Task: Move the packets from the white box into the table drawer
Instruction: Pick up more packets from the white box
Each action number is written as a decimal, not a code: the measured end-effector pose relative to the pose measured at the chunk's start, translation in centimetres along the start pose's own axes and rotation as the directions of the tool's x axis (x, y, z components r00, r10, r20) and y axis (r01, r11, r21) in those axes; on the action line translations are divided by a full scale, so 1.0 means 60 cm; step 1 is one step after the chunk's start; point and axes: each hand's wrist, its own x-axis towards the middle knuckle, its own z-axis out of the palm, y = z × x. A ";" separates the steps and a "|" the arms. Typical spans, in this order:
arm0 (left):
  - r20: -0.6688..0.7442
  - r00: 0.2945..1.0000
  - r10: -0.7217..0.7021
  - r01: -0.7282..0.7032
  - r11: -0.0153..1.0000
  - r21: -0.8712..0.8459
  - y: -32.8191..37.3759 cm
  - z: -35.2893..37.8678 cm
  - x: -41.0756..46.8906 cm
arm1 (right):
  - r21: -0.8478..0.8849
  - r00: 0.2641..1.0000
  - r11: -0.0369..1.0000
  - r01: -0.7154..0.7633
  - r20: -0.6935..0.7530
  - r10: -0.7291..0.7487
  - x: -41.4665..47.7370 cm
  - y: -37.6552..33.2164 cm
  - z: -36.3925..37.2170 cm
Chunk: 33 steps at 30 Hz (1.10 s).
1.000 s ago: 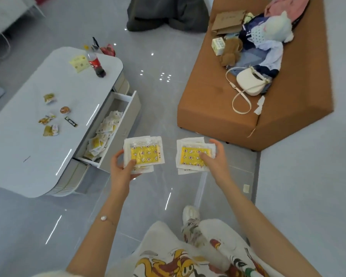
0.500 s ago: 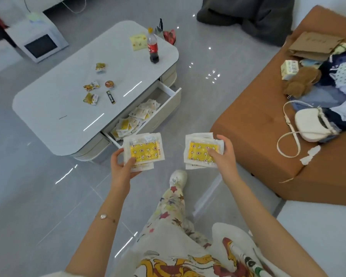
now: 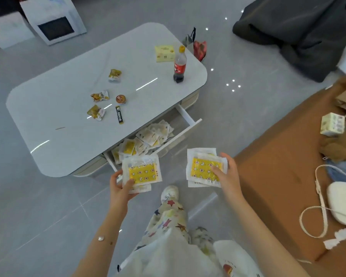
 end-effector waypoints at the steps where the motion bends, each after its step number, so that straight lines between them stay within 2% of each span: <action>1: -0.017 1.000 -0.020 0.020 1.000 0.004 0.004 0.009 0.024 | -0.001 1.000 1.000 -0.018 0.017 0.018 0.032 -0.007 0.010; 6: -0.071 0.993 -0.094 0.097 0.995 0.028 0.010 0.061 0.168 | -0.026 0.994 0.995 -0.094 0.052 0.095 0.211 -0.011 0.074; 12: -0.200 0.950 -0.239 0.236 0.971 -0.036 -0.079 0.118 0.396 | -0.130 0.976 0.972 -0.197 0.070 0.207 0.450 0.098 0.187; 18: -0.301 0.905 -0.299 0.272 0.954 -0.128 -0.179 0.151 0.619 | -0.272 0.974 0.956 -0.114 0.160 0.162 0.695 0.213 0.320; 21: -0.360 0.879 -0.314 0.300 0.949 -0.095 -0.230 0.154 0.703 | -0.347 0.952 0.928 -0.138 0.213 0.221 0.800 0.268 0.384; 25: -0.407 0.861 -0.306 0.315 0.948 -0.048 -0.288 0.172 0.759 | -0.436 0.902 0.859 -0.268 0.199 0.383 0.876 0.340 0.433; 28: -0.471 0.839 -0.272 0.304 0.953 -0.008 -0.305 0.188 0.763 | -0.455 0.893 0.835 -0.309 0.164 0.420 0.894 0.372 0.443; 30: -0.511 0.834 -0.210 0.289 0.954 0.080 -0.299 0.195 0.756 | -0.493 0.908 0.823 -0.281 0.140 0.394 0.894 0.379 0.444; 33: -0.510 0.852 -0.119 0.288 0.920 0.265 -0.272 0.196 0.736 | -0.616 0.937 0.773 -0.151 0.160 0.311 0.878 0.358 0.444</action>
